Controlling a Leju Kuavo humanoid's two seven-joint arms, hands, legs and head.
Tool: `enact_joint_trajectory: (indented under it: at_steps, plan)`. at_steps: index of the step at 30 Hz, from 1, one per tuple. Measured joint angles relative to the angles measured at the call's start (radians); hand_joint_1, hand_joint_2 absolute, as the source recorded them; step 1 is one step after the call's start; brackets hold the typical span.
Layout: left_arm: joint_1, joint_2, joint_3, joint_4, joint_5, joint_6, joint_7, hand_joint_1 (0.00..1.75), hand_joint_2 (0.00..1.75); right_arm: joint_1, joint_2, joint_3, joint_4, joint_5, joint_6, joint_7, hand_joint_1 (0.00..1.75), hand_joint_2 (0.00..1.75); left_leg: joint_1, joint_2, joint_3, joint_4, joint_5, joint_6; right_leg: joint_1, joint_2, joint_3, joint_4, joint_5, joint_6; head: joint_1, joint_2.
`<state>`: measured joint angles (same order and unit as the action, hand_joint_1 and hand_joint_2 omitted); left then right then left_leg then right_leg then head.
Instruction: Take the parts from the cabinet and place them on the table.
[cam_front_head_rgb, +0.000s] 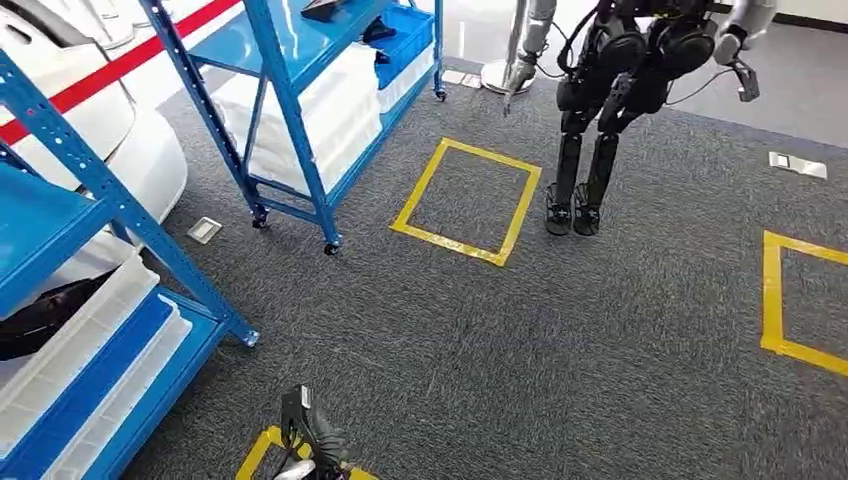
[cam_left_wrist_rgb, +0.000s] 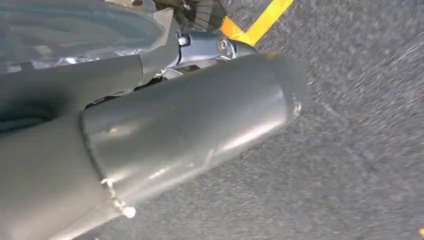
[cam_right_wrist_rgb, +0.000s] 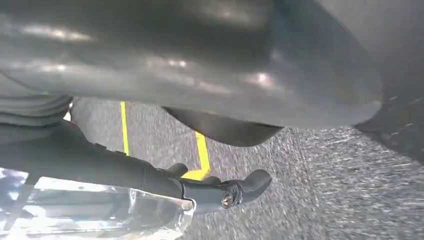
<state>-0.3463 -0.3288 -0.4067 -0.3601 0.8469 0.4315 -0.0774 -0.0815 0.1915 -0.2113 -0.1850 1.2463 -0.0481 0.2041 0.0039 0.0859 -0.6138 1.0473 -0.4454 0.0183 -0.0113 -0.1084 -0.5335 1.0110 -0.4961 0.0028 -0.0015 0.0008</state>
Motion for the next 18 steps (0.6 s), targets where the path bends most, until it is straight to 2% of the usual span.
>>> enact_joint_trajectory:
  at_steps: [1,2,4,5,6,7,8,9,10,11,12,13,14,15,16,17,18]
  plan:
    - [-0.003,0.0,0.002,0.0,-0.004,0.0,0.0,0.0,0.0,0.001,0.001,0.0,0.0,0.0,0.001,-0.003,0.0,0.0,-0.008,0.019,0.008,-0.018,-0.008,-0.001,0.012,-0.009,-0.001,0.002,-0.007,0.009,0.002,0.0]
    - [-0.003,0.0,0.005,0.0,-0.009,0.0,-0.001,0.0,0.0,0.0,0.0,0.0,0.0,0.002,0.002,-0.003,0.0,0.0,-0.01,-0.002,0.002,-0.02,-0.007,0.003,0.011,-0.018,0.002,0.0,-0.007,0.011,0.007,0.0]
    - [-0.002,0.002,0.013,0.0,-0.01,0.001,-0.001,0.0,0.0,-0.003,0.002,0.001,0.0,0.002,0.002,-0.004,0.0,0.0,-0.015,-0.024,0.0,-0.021,-0.007,0.011,0.009,-0.042,0.008,-0.007,-0.007,0.018,0.005,0.0]
    - [-0.002,0.002,0.015,0.0,-0.011,0.003,-0.002,0.0,0.0,-0.006,0.004,0.001,-0.001,0.002,0.002,-0.004,0.0,0.0,-0.013,-0.042,0.01,-0.037,0.002,0.021,0.021,-0.061,0.019,-0.008,-0.012,0.028,0.004,0.0]
    - [-0.001,0.001,0.016,-0.001,-0.013,0.003,-0.002,0.0,0.0,-0.005,0.003,0.002,-0.002,0.002,0.0,-0.005,0.0,0.0,-0.004,-0.055,0.021,-0.048,0.01,0.027,0.007,-0.012,0.011,0.008,-0.024,0.032,0.005,0.0]
    - [-0.004,0.001,0.018,0.0,-0.019,0.005,-0.004,0.0,0.0,-0.002,0.003,0.002,-0.002,0.002,0.0,-0.005,0.0,0.0,0.001,-0.068,0.021,-0.051,0.016,0.036,0.006,0.049,-0.007,0.057,-0.051,0.025,0.008,0.0]
    - [-0.006,0.0,0.018,0.0,-0.02,0.005,-0.004,0.0,0.0,-0.001,0.004,0.002,-0.001,0.002,0.0,-0.007,0.0,0.0,0.001,-0.086,0.018,-0.051,0.016,0.037,0.002,0.085,-0.047,0.143,-0.09,0.019,0.017,0.0]
    - [-0.004,-0.003,0.018,0.0,-0.022,0.007,-0.004,0.0,0.0,0.0,0.004,0.001,-0.001,0.002,0.0,-0.007,0.0,0.0,0.001,-0.104,0.017,-0.051,0.017,0.038,-0.001,0.098,-0.087,0.224,-0.12,0.017,0.019,0.0]
    - [-0.002,-0.003,0.019,0.0,-0.024,0.008,-0.004,0.0,0.0,0.002,0.004,0.001,-0.001,0.002,0.0,-0.007,0.0,0.0,0.001,-0.122,0.016,-0.051,0.017,0.037,-0.001,0.102,-0.123,0.289,-0.139,0.02,0.018,0.0]
    - [0.001,-0.002,0.023,0.001,-0.025,0.01,-0.005,0.0,0.0,0.004,0.003,0.001,-0.001,0.002,0.003,-0.008,0.0,0.0,0.001,-0.14,0.016,-0.05,0.017,0.036,-0.001,0.103,-0.136,0.31,-0.138,0.028,0.019,0.0]
    - [0.002,-0.002,0.027,0.001,-0.026,0.01,-0.006,0.0,0.0,0.005,0.002,0.001,-0.001,0.002,0.003,-0.008,0.0,0.0,0.001,-0.157,0.016,-0.049,0.018,0.035,-0.003,0.104,-0.125,0.28,-0.119,0.037,0.018,0.0]
    - [0.002,-0.002,0.031,0.001,-0.028,0.01,-0.007,0.0,0.0,0.005,0.001,0.001,-0.001,0.004,0.004,-0.008,0.0,0.0,0.002,-0.175,0.017,-0.048,0.019,0.034,-0.006,0.107,-0.09,0.199,-0.078,0.051,0.019,0.0]
    - [0.002,-0.002,0.033,0.0,-0.028,0.009,-0.007,0.0,0.0,0.004,0.001,0.001,-0.001,0.005,0.004,-0.009,0.0,0.0,0.003,-0.191,0.018,-0.045,0.018,0.031,-0.012,0.12,-0.047,0.104,-0.035,0.062,0.018,0.0]
    - [0.002,-0.002,0.034,0.0,-0.028,0.008,-0.008,0.0,0.0,0.003,0.001,0.001,-0.001,0.005,0.004,-0.009,0.0,0.0,0.005,-0.204,0.016,-0.04,0.016,0.025,-0.02,0.156,-0.008,0.016,-0.002,0.07,0.019,0.0]
    - [0.002,-0.002,0.035,0.001,-0.029,0.008,-0.01,0.0,0.0,0.005,0.002,0.002,0.0,0.005,0.005,-0.009,0.0,0.0,-0.001,-0.215,0.012,-0.034,0.013,0.016,-0.015,0.186,-0.006,0.005,-0.008,0.063,0.022,0.0]
    - [0.002,-0.002,0.037,0.0,-0.029,0.009,-0.01,0.0,0.0,0.003,0.003,0.002,0.001,0.006,0.005,-0.01,0.0,0.0,-0.003,-0.219,0.006,-0.033,0.013,0.012,-0.011,0.169,-0.003,0.001,-0.003,0.049,0.024,0.0]
    - [0.003,-0.002,0.039,0.001,-0.029,0.008,-0.01,0.0,0.0,0.001,0.003,0.002,0.0,0.008,0.005,-0.01,0.0,0.0,-0.003,-0.225,0.003,-0.035,0.018,0.007,-0.01,0.166,-0.005,0.001,0.0,0.041,0.018,0.0]
